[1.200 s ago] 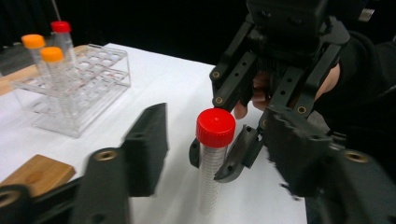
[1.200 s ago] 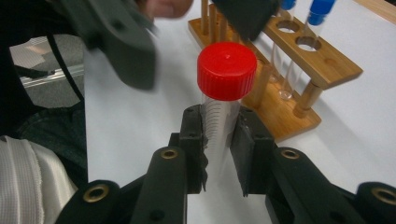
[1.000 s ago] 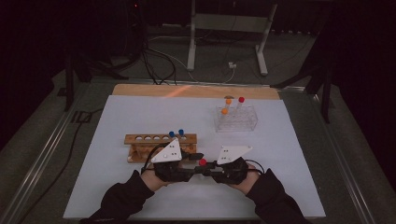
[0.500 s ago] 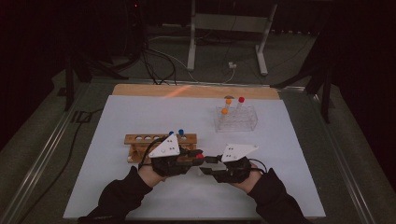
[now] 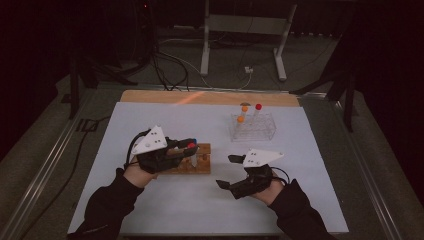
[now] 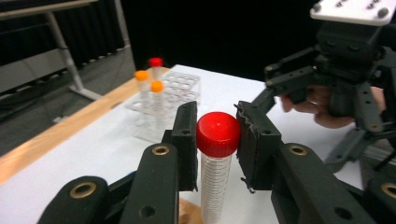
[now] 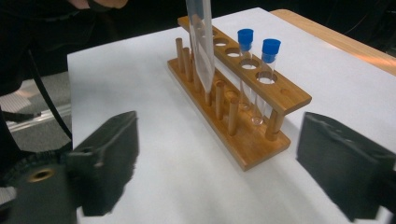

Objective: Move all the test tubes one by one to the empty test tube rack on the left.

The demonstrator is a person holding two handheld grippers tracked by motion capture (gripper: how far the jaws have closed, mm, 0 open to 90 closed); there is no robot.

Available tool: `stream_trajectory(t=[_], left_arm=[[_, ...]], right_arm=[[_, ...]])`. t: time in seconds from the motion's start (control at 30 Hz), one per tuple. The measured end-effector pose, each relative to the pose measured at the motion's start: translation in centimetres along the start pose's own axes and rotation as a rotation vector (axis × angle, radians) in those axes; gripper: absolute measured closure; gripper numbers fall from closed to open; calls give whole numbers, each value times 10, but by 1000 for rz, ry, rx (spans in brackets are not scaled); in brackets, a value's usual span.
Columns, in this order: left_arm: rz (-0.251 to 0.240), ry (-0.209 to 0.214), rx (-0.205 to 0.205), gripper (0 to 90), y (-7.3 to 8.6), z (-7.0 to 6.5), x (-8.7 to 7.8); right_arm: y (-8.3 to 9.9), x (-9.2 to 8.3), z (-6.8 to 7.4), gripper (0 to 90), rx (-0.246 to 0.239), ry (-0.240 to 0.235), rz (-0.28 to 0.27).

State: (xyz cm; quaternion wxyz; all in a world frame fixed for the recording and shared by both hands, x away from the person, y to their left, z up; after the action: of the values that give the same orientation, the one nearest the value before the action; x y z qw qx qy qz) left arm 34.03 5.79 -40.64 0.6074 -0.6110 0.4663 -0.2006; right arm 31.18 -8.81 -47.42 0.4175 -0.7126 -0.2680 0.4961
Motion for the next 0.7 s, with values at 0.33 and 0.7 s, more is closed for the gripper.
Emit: stream_trajectory(t=[0.33, 0.7], left_arm=[[-40, -111, -37, 714, -6, 35, -17], [-88, -184, -85, 714, 2, 70, -16]], right_arm=[[-4, -6, -2, 0, 18, -1, -21], [-1, -8, -5, 0, 8, 17, -10]])
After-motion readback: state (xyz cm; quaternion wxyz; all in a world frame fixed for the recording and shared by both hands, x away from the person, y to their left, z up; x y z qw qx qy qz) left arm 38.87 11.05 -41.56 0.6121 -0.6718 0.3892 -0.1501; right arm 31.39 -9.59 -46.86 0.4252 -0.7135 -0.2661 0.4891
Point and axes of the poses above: each handheld gripper's, and its own axes: x roughly forward along the jaws, y roughly out of its underside, z roughly to its left, the point moved 10 cm from there along x, roughly forward along the jaws, and after that the axes turned 14 degrees about -x, right-handed, at the moved point
